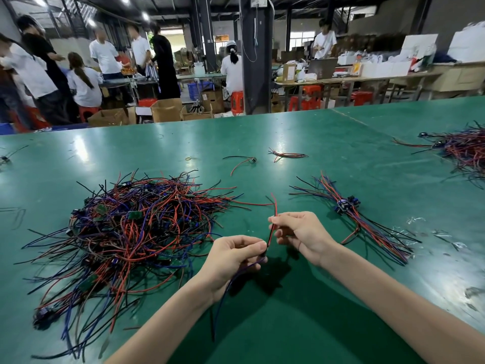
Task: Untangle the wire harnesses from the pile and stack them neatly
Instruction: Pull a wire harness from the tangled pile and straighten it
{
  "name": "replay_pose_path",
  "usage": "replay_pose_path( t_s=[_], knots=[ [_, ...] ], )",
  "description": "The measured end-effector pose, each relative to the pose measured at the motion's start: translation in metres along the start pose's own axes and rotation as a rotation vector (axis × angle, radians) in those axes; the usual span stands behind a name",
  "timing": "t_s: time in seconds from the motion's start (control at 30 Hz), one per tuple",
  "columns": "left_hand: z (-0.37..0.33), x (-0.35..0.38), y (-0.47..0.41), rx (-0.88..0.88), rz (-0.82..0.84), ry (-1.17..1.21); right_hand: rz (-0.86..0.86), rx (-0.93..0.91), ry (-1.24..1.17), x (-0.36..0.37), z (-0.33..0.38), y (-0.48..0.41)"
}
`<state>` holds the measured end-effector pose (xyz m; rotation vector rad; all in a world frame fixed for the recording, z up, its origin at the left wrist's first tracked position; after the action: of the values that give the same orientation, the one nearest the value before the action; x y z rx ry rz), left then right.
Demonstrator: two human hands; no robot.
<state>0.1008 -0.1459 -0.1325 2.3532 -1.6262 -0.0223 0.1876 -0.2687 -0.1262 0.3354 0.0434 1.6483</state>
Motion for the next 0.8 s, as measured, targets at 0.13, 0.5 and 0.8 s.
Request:
replay_pose_path(
  t_s=[0.13,0.5,0.8],
  knots=[
    [0.000,0.003,0.003,0.002,0.014,-0.015,-0.062,0.024,-0.051,-0.011,0.003,-0.012],
    [0.004,0.002,0.005,-0.041,0.017,0.007,-0.110,0.005,-0.089,-0.021,0.005,-0.023],
    [0.005,0.003,0.004,-0.060,0.023,0.019,-0.148,-0.033,-0.078,-0.026,0.007,-0.031]
  ],
)
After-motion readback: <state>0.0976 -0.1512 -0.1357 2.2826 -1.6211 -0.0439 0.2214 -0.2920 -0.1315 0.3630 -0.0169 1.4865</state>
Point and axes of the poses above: each hand's wrist, its own y-axis away from the middle knuckle, its own x-axis out of the palm, z = x × y, the point moved 7 cm from there along -y, towards the middle knuckle, and after that the axes turned 14 degrees about -z, right-handed, at the moved point
